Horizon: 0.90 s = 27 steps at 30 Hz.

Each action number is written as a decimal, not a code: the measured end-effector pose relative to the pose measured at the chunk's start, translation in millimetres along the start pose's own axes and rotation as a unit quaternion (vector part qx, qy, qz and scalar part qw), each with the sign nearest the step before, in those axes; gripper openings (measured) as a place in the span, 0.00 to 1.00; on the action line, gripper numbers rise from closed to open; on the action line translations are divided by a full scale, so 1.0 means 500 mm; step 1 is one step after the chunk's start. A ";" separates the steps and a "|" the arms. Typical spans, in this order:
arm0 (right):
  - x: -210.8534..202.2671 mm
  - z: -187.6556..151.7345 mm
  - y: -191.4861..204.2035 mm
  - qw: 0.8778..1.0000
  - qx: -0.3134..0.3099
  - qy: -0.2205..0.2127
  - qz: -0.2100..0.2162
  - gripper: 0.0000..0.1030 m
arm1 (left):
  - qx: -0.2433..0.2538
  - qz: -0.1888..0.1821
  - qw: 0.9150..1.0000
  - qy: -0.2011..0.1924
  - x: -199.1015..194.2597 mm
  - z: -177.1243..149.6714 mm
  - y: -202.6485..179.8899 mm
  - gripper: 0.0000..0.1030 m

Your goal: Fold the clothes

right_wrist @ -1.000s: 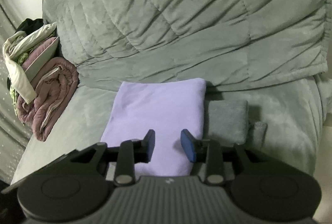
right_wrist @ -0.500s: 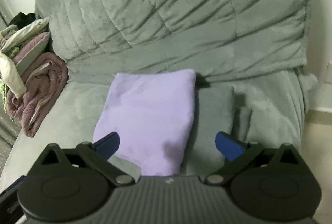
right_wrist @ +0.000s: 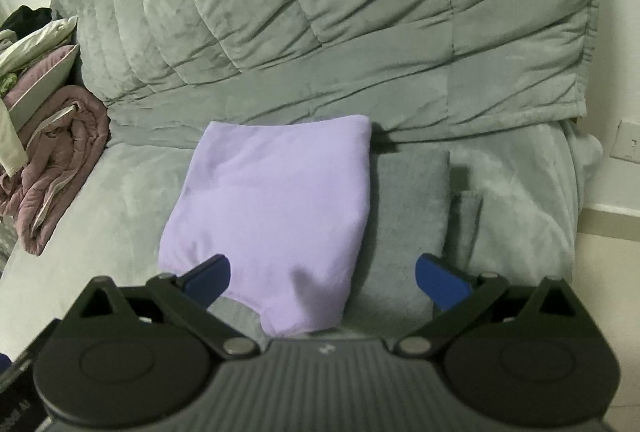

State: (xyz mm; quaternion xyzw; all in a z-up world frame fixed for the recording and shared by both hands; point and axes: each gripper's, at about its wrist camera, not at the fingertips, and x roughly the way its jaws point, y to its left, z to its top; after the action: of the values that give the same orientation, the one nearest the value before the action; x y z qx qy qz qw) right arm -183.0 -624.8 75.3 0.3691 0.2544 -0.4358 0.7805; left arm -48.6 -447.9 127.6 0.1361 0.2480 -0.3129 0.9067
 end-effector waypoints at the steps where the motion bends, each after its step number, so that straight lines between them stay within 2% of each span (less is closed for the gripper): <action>1: 0.001 0.000 0.000 1.000 0.000 0.001 0.000 1.00 | 0.001 -0.002 1.000 0.002 0.003 -0.001 -0.002 0.99; 13: 0.013 0.009 -0.023 0.999 0.035 0.020 -0.014 1.00 | 0.009 -0.011 1.000 0.015 0.013 -0.014 -0.034 0.99; 27: 0.020 0.007 -0.021 0.999 0.034 0.030 -0.011 1.00 | 0.007 -0.015 1.000 0.025 0.018 -0.019 -0.041 0.99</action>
State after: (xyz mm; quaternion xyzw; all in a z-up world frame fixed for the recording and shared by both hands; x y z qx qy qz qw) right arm -186.8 -636.0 66.4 0.4058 0.2667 -0.4418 0.7543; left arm -59.2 -464.4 112.8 0.1467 0.2702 -0.3247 0.8945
